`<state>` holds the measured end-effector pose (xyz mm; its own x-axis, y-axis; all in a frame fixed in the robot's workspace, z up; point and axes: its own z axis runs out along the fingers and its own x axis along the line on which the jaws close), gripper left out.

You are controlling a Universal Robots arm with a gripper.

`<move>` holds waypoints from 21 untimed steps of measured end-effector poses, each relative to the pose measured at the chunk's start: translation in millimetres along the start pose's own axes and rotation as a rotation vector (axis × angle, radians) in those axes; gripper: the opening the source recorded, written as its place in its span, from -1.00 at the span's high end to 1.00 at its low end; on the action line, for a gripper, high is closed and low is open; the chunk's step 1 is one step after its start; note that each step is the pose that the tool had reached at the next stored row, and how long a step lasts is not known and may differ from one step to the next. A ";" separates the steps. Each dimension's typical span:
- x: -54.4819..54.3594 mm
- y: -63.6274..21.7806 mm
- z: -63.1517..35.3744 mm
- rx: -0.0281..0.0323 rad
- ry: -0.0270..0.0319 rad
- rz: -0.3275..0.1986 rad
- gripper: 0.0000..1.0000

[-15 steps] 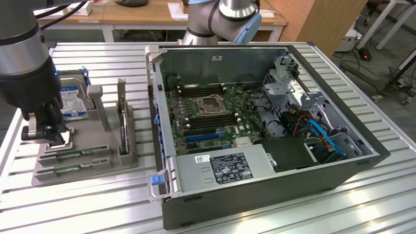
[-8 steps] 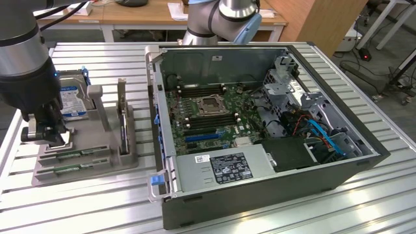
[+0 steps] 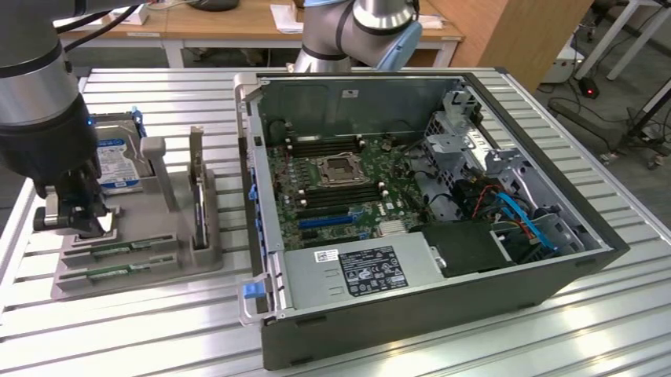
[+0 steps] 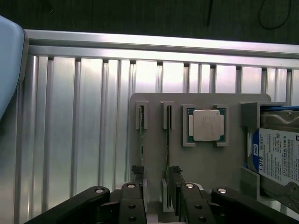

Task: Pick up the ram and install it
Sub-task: 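Pick up the ram and move it above insertion slot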

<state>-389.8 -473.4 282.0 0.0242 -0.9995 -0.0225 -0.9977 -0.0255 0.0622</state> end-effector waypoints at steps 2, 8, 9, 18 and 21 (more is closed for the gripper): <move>0.6 0.0 0.2 0.0000 0.0001 0.000 0.31; 3.5 0.1 0.8 0.0000 0.0000 0.000 0.31; 3.9 0.1 0.9 0.0000 0.0000 0.000 0.31; 6.5 0.1 1.7 0.0000 0.0000 0.000 0.31; 7.1 0.0 2.0 0.0000 0.0000 0.000 0.31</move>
<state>-389.7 -480.4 279.8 0.0242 -0.9995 -0.0225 -0.9977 -0.0255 0.0623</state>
